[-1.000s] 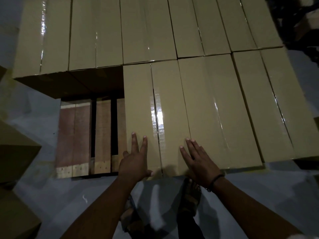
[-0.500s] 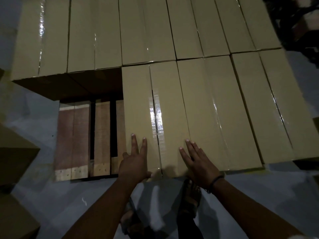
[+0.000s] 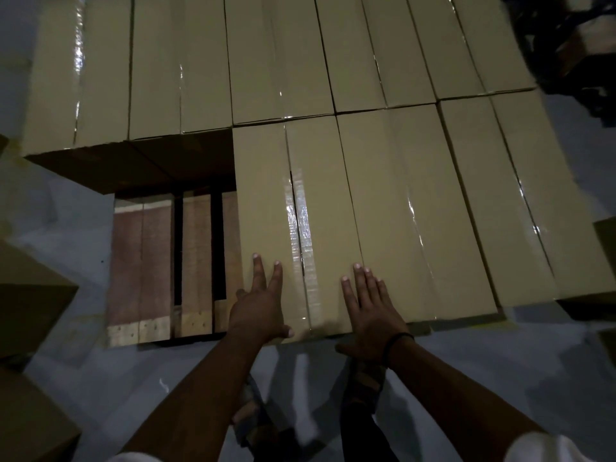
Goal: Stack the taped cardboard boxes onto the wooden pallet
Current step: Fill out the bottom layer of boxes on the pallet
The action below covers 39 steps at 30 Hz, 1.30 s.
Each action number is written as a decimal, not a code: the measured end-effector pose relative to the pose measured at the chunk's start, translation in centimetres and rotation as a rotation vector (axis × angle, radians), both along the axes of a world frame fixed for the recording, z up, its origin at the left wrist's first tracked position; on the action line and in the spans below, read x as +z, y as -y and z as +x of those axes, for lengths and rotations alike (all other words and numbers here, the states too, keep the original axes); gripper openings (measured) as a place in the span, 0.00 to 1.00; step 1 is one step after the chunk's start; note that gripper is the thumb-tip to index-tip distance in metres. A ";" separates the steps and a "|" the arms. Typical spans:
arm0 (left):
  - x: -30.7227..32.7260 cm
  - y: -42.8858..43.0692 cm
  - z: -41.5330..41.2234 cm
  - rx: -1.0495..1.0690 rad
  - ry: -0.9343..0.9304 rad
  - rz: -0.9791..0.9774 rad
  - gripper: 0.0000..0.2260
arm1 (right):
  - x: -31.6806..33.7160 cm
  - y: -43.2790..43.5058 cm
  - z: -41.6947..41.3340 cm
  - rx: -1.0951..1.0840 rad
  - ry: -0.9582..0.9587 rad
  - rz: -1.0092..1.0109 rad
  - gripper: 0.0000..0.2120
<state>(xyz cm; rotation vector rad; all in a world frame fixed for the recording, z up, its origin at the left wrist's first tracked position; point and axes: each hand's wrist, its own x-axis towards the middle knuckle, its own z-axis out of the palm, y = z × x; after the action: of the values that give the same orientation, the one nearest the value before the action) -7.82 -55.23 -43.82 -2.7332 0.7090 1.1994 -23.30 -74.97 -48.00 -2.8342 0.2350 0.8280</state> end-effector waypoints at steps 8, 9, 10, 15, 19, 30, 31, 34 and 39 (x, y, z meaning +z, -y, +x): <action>8.4 0.0 -1.0 -0.049 -0.006 -0.085 0.57 | 9.4 0.0 1.5 -0.179 -0.036 0.139 0.55; 10.2 -0.5 -1.5 -0.069 0.005 -0.107 0.56 | 11.8 -0.6 1.3 -0.210 -0.026 0.136 0.53; 12.1 -1.0 -2.0 -0.083 0.010 -0.124 0.55 | 14.3 -1.4 1.1 -0.232 -0.014 0.136 0.51; 21.6 -3.3 -3.7 -0.076 0.014 -0.211 0.51 | 25.5 -5.2 0.1 -0.329 0.091 0.121 0.45; 28.2 -4.6 -4.3 -0.019 0.037 -0.339 0.48 | 32.6 -7.7 -1.6 -0.499 0.244 0.118 0.41; 38.6 2.3 -10.7 -0.240 0.037 -0.688 0.38 | 42.9 -6.6 -14.4 -0.964 0.585 0.132 0.33; 39.0 3.2 -11.9 -0.274 0.025 -0.690 0.38 | 43.3 -6.0 -16.2 -1.012 0.600 0.129 0.32; 39.7 6.1 -15.5 -0.348 -0.012 -0.709 0.37 | 44.3 -4.2 -21.7 -1.166 0.634 0.125 0.29; 40.8 11.3 -23.2 -0.472 -0.081 -0.691 0.37 | 45.0 -1.5 -31.3 -1.368 0.734 0.143 0.28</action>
<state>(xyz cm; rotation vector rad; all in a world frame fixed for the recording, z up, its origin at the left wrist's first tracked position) -31.05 -66.52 -3.04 -2.7056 1.9559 1.0931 -54.65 -73.46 -3.03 -1.8778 1.5648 -0.4393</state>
